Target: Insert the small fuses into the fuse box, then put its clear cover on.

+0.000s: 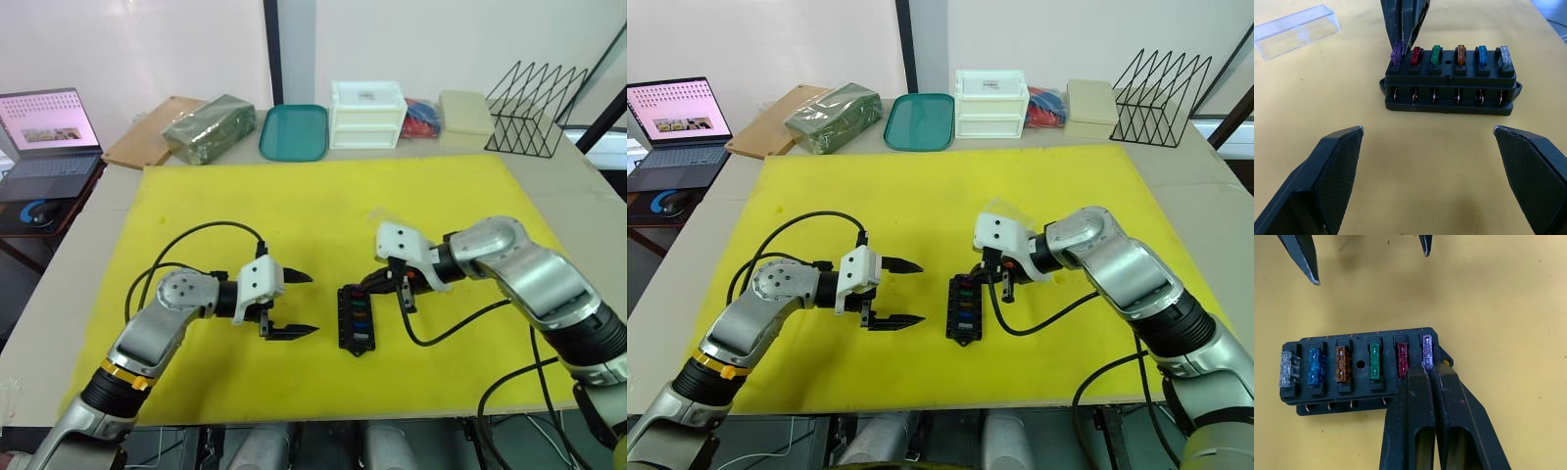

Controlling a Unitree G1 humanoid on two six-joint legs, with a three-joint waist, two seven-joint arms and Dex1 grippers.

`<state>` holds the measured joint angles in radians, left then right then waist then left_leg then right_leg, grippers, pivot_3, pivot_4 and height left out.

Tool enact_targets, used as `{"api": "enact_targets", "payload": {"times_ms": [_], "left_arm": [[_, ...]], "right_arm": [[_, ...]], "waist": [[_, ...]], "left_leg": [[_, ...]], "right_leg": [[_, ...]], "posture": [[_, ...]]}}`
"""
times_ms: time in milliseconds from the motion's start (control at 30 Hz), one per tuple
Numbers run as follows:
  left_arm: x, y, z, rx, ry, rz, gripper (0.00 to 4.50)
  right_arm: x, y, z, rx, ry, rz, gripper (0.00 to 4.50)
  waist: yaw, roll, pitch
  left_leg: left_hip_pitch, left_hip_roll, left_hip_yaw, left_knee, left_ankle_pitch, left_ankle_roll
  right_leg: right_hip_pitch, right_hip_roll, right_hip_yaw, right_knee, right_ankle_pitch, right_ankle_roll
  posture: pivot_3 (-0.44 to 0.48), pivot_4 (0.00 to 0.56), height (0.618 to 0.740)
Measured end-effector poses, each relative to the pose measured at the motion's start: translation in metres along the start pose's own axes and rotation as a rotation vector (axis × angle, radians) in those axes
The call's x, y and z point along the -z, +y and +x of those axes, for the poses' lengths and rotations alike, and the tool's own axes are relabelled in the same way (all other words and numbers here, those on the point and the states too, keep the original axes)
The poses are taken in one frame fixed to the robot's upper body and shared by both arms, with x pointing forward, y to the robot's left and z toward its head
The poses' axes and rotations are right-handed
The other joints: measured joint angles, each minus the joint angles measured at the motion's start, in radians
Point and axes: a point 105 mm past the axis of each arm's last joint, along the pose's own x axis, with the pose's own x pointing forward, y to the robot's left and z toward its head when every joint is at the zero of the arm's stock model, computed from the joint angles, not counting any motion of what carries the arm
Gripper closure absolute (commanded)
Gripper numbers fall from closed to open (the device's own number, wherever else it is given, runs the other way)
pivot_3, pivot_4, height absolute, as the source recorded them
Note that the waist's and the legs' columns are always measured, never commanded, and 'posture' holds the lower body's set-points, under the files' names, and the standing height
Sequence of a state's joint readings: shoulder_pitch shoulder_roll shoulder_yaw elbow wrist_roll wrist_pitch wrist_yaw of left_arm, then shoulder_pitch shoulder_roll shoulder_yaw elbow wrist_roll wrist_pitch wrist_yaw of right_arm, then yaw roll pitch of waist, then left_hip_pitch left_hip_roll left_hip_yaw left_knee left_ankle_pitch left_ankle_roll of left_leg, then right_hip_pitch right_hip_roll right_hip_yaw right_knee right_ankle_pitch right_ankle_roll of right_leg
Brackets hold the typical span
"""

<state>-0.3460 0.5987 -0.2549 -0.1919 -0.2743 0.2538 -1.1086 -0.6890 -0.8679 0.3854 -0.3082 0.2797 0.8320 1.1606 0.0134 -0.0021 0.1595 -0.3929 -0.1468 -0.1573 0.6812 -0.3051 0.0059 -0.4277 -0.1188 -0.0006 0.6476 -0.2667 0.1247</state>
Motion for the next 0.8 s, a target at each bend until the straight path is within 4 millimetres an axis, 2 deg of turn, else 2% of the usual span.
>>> {"api": "enact_targets", "payload": {"times_ms": [67,100,167,567,800], "left_arm": [[0.0,0.0,0.0,0.0,0.001,0.001,0.0],[0.0,0.0,0.0,0.0,0.0,0.001,0.0],[0.0,0.0,0.001,0.0,-0.001,0.0,0.0],[-0.001,0.0,0.002,-0.001,-0.009,0.001,0.0],[0.002,0.002,0.002,-0.006,-0.005,-0.008,0.0]], "right_arm": [[0.0,0.0,0.0,-0.002,0.0,0.001,4.49],[0.0,0.0,0.0,-0.003,0.001,0.001,4.0],[0.0,0.001,0.0,-0.005,0.001,0.002,3.46],[-0.002,0.0,-0.002,-0.003,0.003,-0.006,3.46],[-0.017,0.001,-0.013,-0.004,-0.028,-0.056,3.46]], "waist": [[0.0,0.0,0.0],[0.0,0.0,0.0],[0.0,0.0,0.0],[0.0,0.0,0.0],[0.0,0.0,0.0]], "left_leg": [[0.0,0.0,0.0,0.0,0.0,0.0],[0.0,0.0,0.0,0.0,0.0,0.0],[0.0,0.0,0.0,0.0,0.0,0.0],[0.0,0.0,0.0,0.0,0.0,0.0],[0.0,0.0,0.0,0.0,0.0,0.0]], "right_leg": [[0.0,0.0,0.0,0.0,0.0,0.0],[0.0,0.0,0.0,0.0,0.0,0.0],[0.0,0.0,0.0,0.0,0.0,0.0],[0.0,0.0,0.0,0.0,0.0,0.0],[0.0,0.0,0.0,0.0,0.0,0.0]], "posture": [[0.0,0.15,0.74],[0.0,0.15,0.74],[0.0,0.15,0.74],[0.0,0.15,0.74],[0.0,0.15,0.74]]}}
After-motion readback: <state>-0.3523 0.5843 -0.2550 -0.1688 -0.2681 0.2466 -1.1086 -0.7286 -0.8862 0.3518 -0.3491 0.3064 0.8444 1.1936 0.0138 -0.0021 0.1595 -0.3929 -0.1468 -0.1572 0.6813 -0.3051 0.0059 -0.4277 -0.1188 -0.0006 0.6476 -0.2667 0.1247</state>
